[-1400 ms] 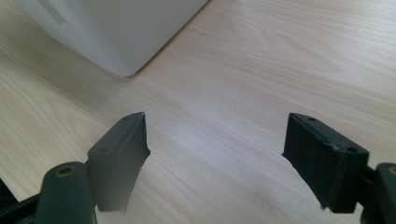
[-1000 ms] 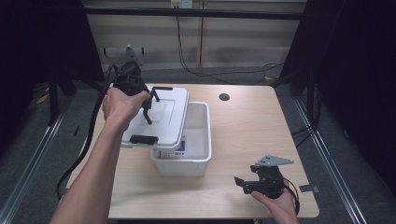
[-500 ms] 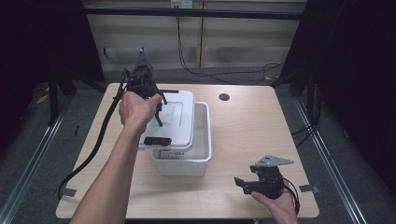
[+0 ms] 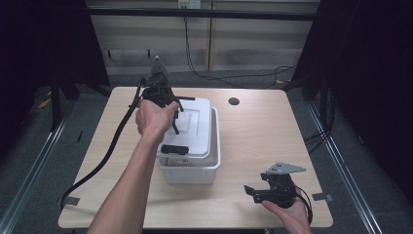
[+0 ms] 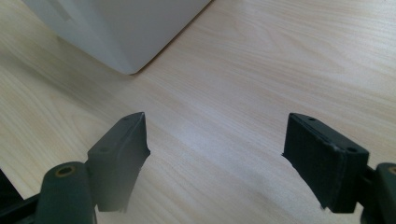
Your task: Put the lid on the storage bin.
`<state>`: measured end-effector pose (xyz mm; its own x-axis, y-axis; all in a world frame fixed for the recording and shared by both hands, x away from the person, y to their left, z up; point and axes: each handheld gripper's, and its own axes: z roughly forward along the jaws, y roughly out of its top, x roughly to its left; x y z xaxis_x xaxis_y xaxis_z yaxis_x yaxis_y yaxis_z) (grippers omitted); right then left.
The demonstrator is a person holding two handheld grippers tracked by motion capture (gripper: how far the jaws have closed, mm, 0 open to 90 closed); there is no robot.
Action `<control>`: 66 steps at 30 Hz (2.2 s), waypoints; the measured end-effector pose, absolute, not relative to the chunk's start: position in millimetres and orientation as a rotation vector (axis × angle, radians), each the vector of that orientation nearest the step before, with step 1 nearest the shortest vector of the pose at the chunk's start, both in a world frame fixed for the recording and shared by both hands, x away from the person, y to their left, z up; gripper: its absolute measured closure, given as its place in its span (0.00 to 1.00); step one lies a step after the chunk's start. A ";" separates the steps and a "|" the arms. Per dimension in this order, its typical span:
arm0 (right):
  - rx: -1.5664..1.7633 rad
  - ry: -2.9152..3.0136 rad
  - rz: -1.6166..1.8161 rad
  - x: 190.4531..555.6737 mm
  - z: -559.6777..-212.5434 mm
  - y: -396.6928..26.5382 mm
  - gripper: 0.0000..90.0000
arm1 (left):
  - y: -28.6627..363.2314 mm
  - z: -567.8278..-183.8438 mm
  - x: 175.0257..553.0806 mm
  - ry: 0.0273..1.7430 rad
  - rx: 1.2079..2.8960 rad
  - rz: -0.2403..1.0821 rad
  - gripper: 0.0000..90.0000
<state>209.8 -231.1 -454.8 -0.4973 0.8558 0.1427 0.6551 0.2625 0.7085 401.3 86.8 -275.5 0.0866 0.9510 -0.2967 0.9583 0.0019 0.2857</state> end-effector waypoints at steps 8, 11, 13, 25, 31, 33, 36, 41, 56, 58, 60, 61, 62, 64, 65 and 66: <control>1.391 2.270 1.069 210.1 -455.1 -231.1 0.23 | 76.7 -282.4 400.2 1.856 1.940 -0.047 0.95; 1.391 2.270 1.068 210.1 -455.0 -231.1 0.24 | 75.5 -287.6 399.1 1.871 1.943 -0.035 0.95; 1.390 2.271 1.068 210.1 -455.1 -231.1 0.24 | 74.4 -288.8 398.5 1.873 1.939 -0.038 0.94; 1.394 2.271 1.069 210.2 -455.5 -231.2 0.24 | 64.1 -298.5 388.8 1.878 1.906 -0.011 0.94; 1.398 2.269 1.069 210.4 -455.5 -231.5 0.23 | 61.7 -299.5 385.9 1.869 1.943 -0.003 0.94; 1.398 2.268 1.069 210.5 -455.6 -231.5 0.24 | 61.6 -300.4 385.3 1.873 1.938 -0.003 0.94; 1.400 2.270 1.067 210.6 -455.7 -231.2 0.24 | 62.9 -300.1 384.8 1.865 1.948 -0.002 0.94; 1.399 2.270 1.068 210.6 -455.8 -231.3 0.24 | 63.2 -300.6 385.4 1.857 1.957 -0.023 0.93; 1.396 2.277 1.072 209.7 -455.5 -230.9 0.24 | 66.4 -304.9 408.4 1.836 2.018 -0.140 0.86; 1.394 2.280 1.072 209.3 -455.4 -230.8 0.24 | 66.6 -304.6 412.2 1.851 2.023 -0.132 0.89; 1.393 2.281 1.073 209.3 -455.5 -230.9 0.24 | 68.7 -305.4 415.1 1.873 2.024 -0.124 0.89; 1.391 2.283 1.074 209.3 -455.5 -231.0 0.24 | 70.5 -306.2 416.6 1.871 2.017 -0.126 0.88; 1.391 2.283 1.074 209.3 -455.5 -231.0 0.24 | 70.5 -306.2 416.6 1.871 2.017 -0.126 0.88; 1.391 2.284 1.075 209.1 -455.8 -231.1 0.24 | 70.7 -306.8 419.3 1.869 2.023 -0.143 0.89; 1.390 2.283 1.078 209.1 -455.9 -231.1 0.24 | 69.8 -306.0 418.5 1.865 2.006 -0.138 0.92; 1.390 2.283 1.078 209.1 -455.9 -231.1 0.24 | 69.8 -306.0 418.5 1.865 2.006 -0.138 0.93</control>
